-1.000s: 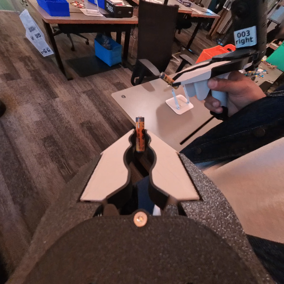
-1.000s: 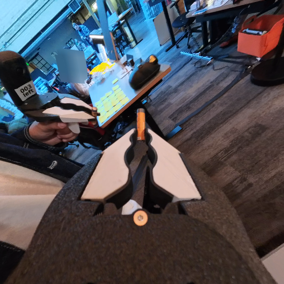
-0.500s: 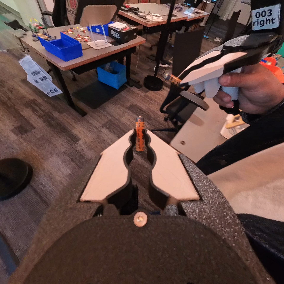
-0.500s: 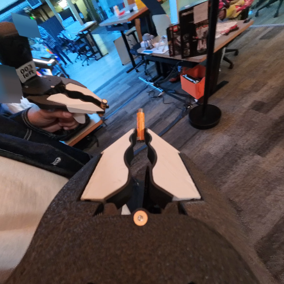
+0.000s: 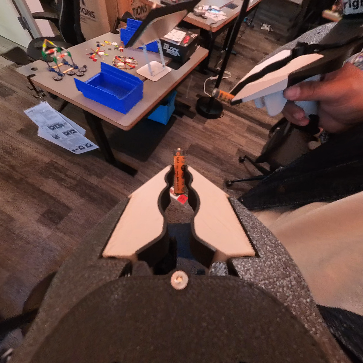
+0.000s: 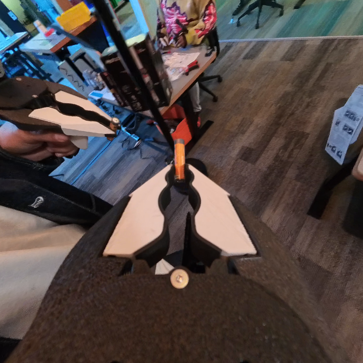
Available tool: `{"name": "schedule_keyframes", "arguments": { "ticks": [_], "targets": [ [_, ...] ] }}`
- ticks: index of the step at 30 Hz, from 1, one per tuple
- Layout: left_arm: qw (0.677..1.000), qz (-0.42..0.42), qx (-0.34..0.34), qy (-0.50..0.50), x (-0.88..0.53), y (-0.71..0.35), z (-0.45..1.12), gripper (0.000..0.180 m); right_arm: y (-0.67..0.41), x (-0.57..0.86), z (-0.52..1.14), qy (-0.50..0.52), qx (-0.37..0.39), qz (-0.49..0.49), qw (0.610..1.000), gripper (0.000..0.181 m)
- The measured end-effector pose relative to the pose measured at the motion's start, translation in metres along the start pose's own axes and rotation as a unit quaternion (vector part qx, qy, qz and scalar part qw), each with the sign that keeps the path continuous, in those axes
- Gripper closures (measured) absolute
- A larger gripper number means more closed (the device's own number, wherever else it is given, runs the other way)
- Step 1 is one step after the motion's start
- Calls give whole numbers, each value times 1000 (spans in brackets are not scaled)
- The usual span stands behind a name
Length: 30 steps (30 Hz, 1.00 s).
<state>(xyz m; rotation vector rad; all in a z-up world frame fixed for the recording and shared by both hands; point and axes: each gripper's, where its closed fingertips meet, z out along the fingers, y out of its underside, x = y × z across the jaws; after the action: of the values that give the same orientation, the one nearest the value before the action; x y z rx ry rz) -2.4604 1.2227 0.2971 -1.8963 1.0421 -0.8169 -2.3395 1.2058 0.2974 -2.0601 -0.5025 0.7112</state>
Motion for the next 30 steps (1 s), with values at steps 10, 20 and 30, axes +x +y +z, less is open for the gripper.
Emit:
{"name": "schedule_keyframes", "arguments": {
  "ticks": [10,20,30],
  "targets": [
    [997,-59,-33,-43,-378,-159,170,172,-252,305,256,-45,-2,-12,999,171],
    [990,-85,0,-110,-780,-263,300,171,-479,569,534,-60,-15,-54,997,172],
    [979,-152,10,-133,-1198,-398,392,172,-724,775,849,-88,-56,-50,993,172]
  ]
}}
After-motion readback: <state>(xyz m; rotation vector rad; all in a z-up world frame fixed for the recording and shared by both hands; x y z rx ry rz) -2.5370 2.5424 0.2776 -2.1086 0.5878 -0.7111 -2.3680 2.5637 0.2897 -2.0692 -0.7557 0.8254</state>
